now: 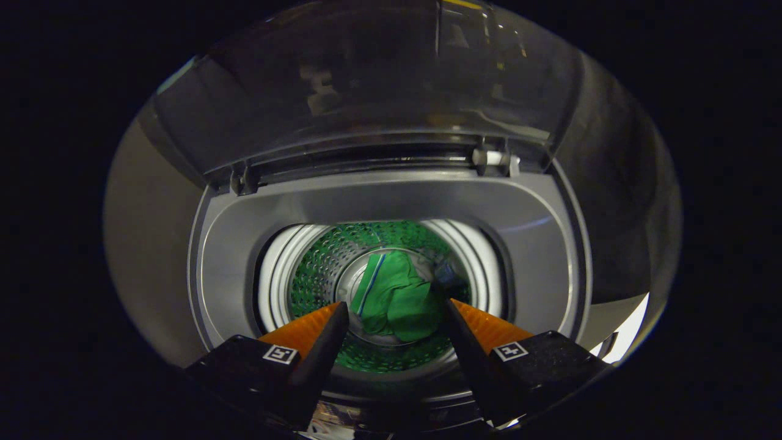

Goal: Put the clothes into the washing machine and then close the washing machine lid.

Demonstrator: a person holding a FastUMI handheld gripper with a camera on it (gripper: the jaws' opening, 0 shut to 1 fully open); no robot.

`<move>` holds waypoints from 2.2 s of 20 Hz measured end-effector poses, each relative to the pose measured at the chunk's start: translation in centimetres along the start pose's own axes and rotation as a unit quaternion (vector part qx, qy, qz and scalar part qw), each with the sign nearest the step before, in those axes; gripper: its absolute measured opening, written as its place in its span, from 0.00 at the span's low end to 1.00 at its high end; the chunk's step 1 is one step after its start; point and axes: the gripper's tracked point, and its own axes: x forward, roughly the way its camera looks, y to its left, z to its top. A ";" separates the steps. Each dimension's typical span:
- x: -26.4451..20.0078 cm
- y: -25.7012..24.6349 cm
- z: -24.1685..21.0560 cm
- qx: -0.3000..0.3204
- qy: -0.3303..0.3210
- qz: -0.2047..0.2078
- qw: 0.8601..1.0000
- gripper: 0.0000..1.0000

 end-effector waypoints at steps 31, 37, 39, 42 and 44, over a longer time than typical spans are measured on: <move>-12.1 3.8 29.9 -0.026 -0.320 -0.006 0.947 1.00; -13.1 3.5 27.7 -0.026 -0.313 -0.015 0.949 1.00; -13.3 3.2 26.9 -0.025 -0.310 -0.022 0.950 1.00; -13.5 3.2 26.2 -0.026 -0.314 -0.025 0.949 1.00; -13.5 3.2 25.8 -0.026 -0.311 -0.026 0.950 1.00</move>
